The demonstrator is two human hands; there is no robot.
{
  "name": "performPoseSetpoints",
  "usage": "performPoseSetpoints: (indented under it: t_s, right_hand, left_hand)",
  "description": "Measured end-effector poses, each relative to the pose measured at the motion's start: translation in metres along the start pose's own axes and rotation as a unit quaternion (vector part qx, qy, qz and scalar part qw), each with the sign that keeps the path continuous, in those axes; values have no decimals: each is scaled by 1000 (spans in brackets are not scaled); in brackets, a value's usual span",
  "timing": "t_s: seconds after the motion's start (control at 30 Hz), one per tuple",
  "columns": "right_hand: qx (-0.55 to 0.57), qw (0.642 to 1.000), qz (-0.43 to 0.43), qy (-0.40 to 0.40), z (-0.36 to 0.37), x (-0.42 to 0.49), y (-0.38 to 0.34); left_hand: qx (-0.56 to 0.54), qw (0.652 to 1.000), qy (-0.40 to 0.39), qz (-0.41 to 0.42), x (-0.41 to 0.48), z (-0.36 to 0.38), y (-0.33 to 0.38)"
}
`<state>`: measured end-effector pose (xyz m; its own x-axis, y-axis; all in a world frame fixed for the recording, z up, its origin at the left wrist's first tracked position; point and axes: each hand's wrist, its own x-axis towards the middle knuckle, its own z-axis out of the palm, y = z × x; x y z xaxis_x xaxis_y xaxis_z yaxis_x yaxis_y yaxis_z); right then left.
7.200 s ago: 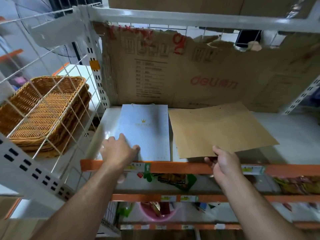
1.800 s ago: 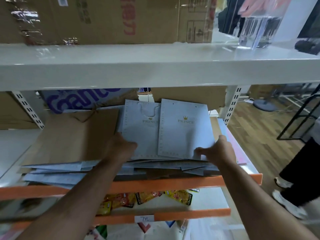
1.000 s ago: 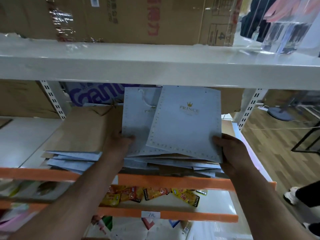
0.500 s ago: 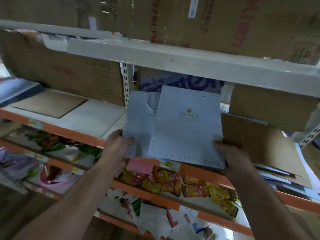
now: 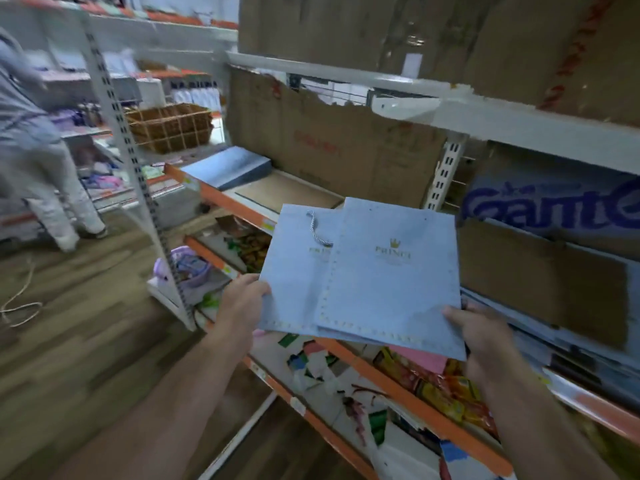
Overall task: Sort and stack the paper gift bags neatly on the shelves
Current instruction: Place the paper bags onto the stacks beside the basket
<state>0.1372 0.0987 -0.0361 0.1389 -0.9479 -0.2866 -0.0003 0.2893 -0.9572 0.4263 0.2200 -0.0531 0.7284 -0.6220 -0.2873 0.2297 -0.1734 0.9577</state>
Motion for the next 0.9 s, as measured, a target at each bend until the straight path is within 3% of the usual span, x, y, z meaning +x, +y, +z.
performPoseSetpoints:
  t_s: [0.4, 0.67, 0.9]
  right_hand:
    - [-36, 996, 5, -86, 163, 83, 0]
    - [-11, 990, 42, -137, 260, 186, -30]
    - [-10, 987, 22, -160, 315, 253, -66]
  left_hand:
    - [3, 998, 64, 13, 117, -87, 6]
    - [2, 995, 96, 0, 242, -87, 57]
    - [-4, 992, 118, -36, 320, -82, 101]
